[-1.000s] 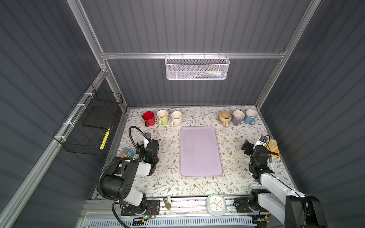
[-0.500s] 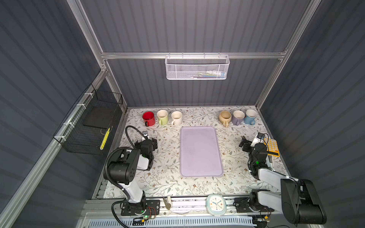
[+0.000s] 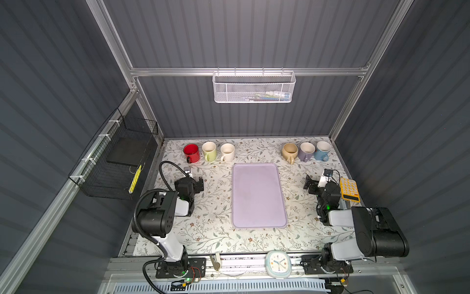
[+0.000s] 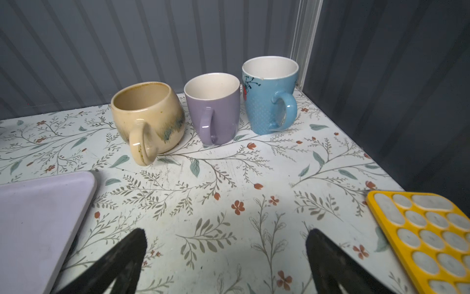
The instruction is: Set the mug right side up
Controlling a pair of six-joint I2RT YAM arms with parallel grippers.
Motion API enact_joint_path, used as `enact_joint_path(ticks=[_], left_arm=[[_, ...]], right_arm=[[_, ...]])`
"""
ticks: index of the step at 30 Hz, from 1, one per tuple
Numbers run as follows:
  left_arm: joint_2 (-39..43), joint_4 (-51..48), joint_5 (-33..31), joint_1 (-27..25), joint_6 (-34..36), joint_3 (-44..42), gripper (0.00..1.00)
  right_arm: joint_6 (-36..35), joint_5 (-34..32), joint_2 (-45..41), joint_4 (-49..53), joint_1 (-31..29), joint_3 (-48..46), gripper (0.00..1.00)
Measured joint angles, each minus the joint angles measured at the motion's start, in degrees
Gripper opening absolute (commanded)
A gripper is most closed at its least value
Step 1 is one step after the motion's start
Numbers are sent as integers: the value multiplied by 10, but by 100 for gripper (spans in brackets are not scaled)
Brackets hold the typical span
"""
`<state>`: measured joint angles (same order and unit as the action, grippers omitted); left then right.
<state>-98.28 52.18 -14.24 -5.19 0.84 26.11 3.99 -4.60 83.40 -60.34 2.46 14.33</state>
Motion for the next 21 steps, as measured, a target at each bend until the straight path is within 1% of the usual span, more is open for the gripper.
enact_joint_path(ticks=[21], left_arm=[[0, -8, 7, 0, 0, 2, 100]], right_arm=[[-2, 15, 2, -7, 2, 7, 99]])
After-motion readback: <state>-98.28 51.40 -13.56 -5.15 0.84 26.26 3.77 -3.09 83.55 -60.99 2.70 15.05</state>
